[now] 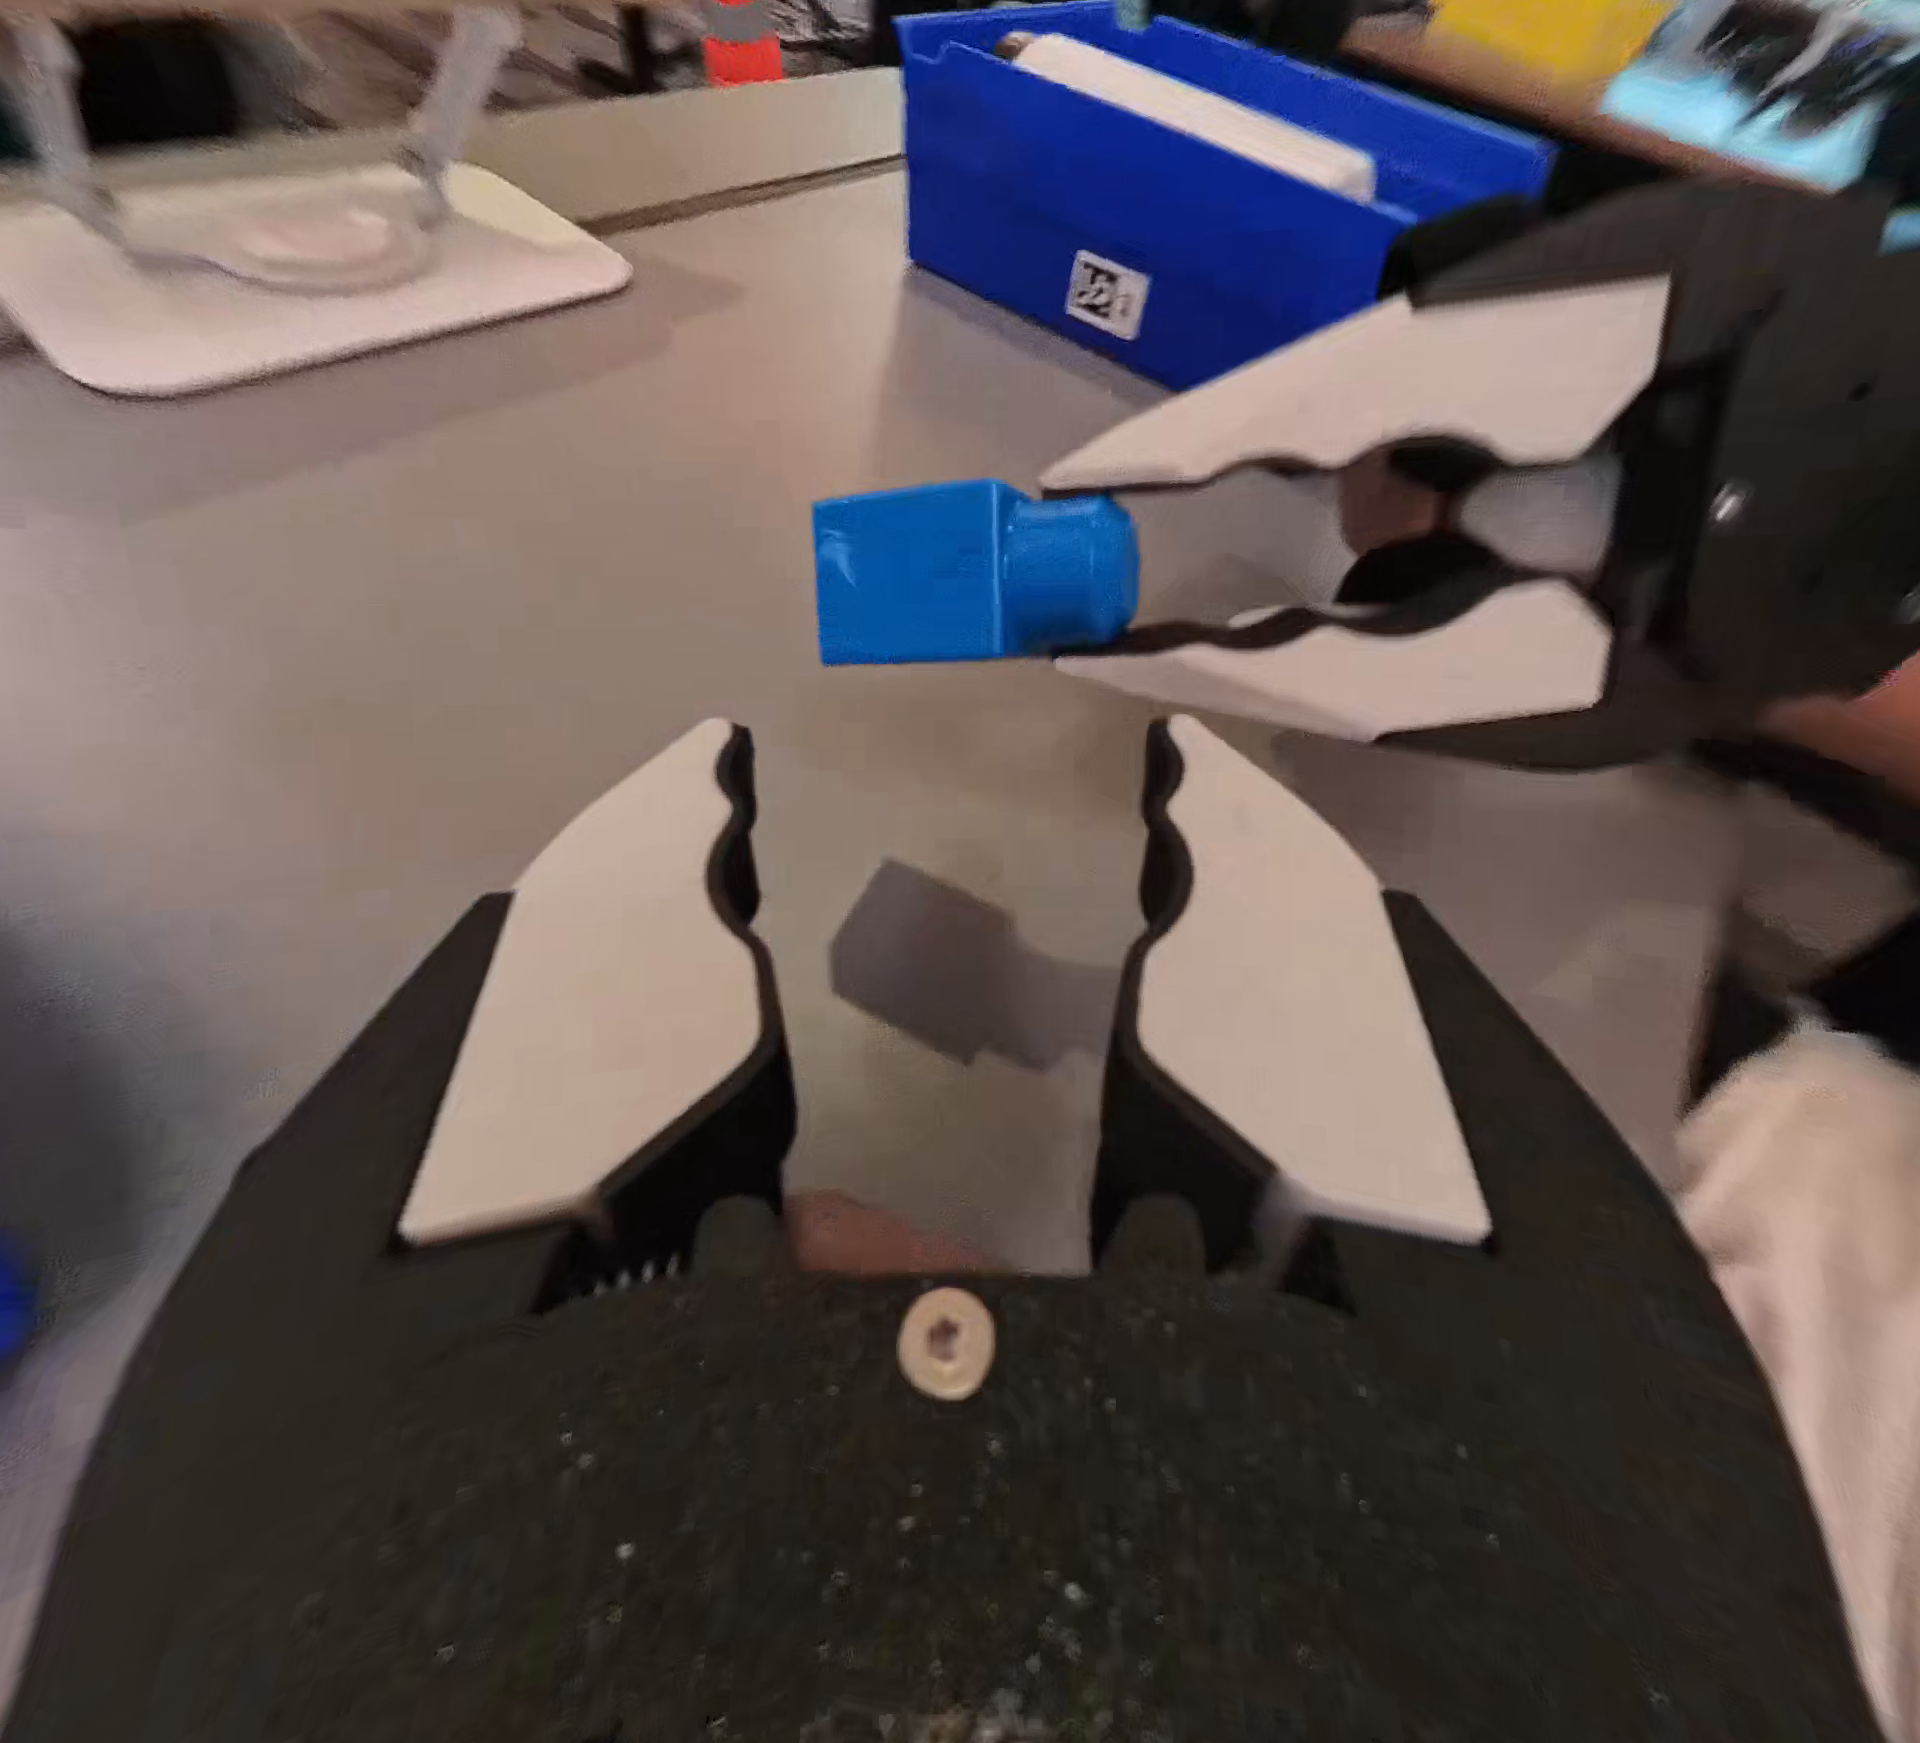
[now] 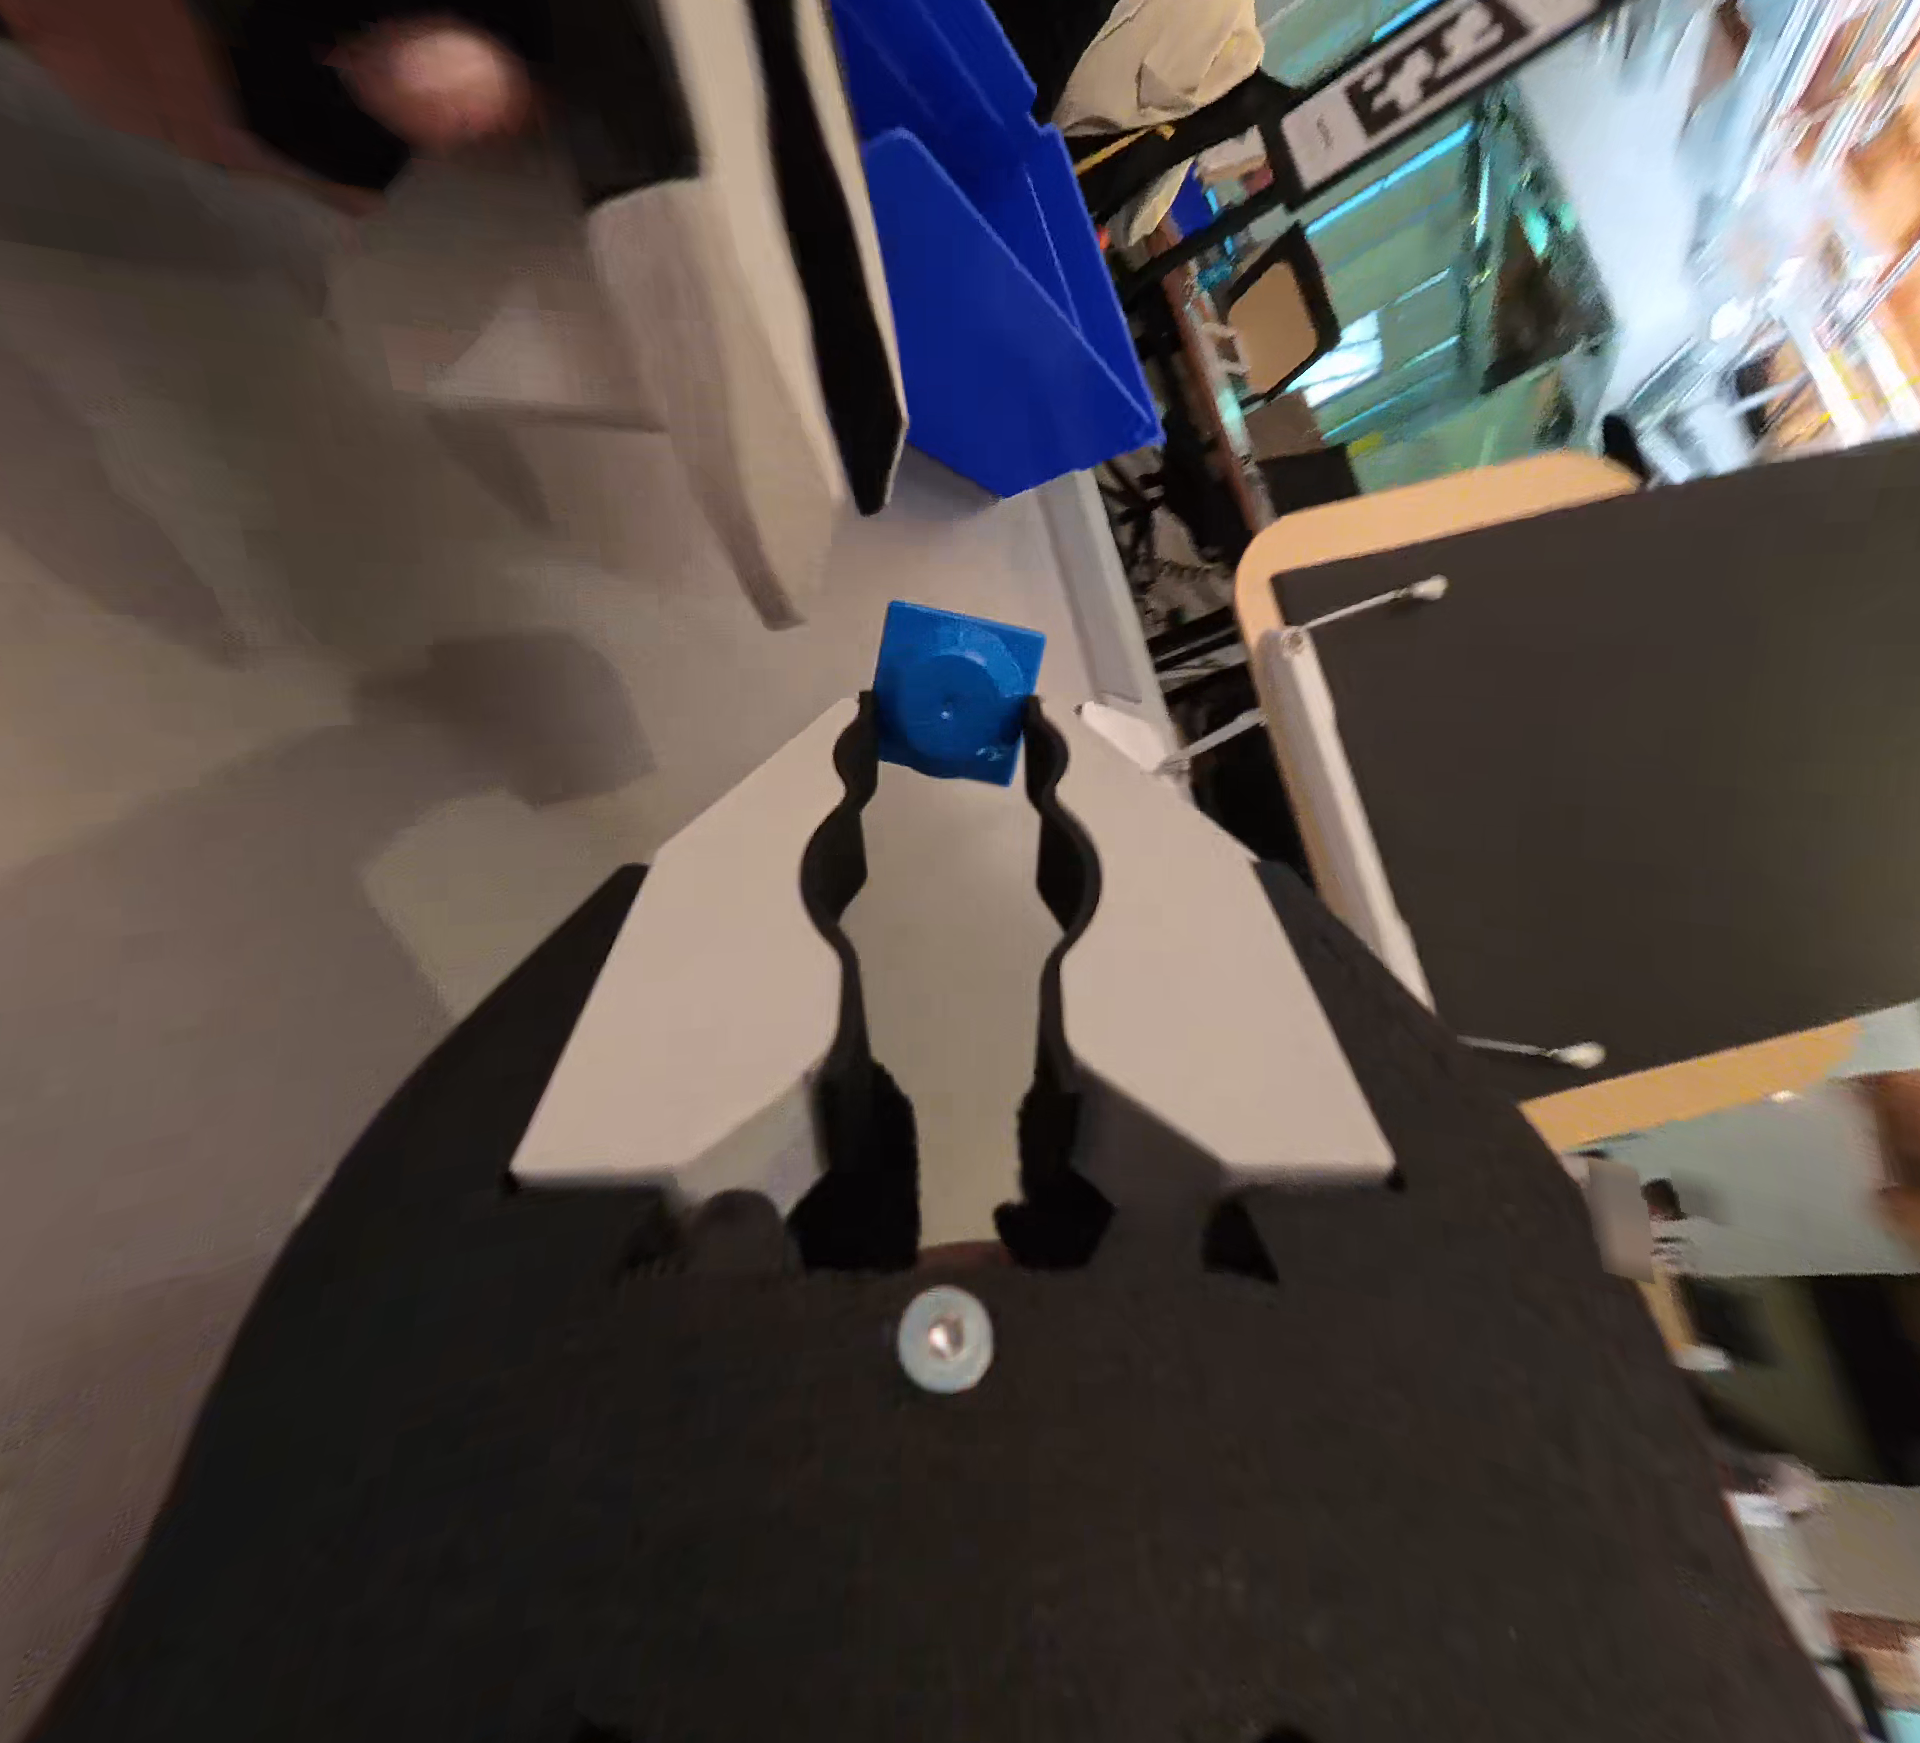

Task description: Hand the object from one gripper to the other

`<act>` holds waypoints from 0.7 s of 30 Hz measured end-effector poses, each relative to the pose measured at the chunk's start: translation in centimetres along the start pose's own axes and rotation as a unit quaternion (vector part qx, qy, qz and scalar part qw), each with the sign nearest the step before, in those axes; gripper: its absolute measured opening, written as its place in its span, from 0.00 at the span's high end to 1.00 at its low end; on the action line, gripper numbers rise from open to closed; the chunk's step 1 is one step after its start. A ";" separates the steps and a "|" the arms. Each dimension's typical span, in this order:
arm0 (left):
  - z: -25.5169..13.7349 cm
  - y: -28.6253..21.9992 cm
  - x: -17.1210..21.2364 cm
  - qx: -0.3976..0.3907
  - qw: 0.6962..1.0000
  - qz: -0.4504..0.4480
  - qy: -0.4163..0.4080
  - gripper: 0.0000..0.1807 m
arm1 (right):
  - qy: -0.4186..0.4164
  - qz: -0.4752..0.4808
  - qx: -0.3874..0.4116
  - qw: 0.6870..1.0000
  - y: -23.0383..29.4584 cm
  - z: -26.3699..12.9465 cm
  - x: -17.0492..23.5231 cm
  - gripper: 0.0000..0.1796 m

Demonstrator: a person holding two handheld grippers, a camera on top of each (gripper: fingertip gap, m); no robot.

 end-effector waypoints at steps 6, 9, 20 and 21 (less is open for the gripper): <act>0.1 0.4 0.4 0.010 1.000 -0.007 -0.009 0.55 | -0.009 -0.038 -0.009 0.999 1.3 0.5 -1.2 0.85; 0.1 0.2 0.4 0.016 1.000 -0.004 -0.010 0.55 | -0.008 -0.052 -0.001 0.999 1.5 0.4 -1.2 0.85; 0.3 0.0 0.8 0.067 0.997 -0.025 -0.002 0.60 | -0.034 -0.112 -0.003 0.993 2.6 -0.1 -2.2 0.85; 0.3 0.1 0.7 0.055 0.998 -0.017 -0.002 0.63 | -0.033 -0.118 0.005 0.992 2.8 -0.1 -2.3 0.85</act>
Point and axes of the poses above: each gripper's, where its closed fingertips meet, z out along the fingers, x out of its underside, y = z × x across the jaws, the point moved 10 cm from there along -z, back along the fingers, and after that the axes turned 2 degrees about -z, right-handed, at the moved point
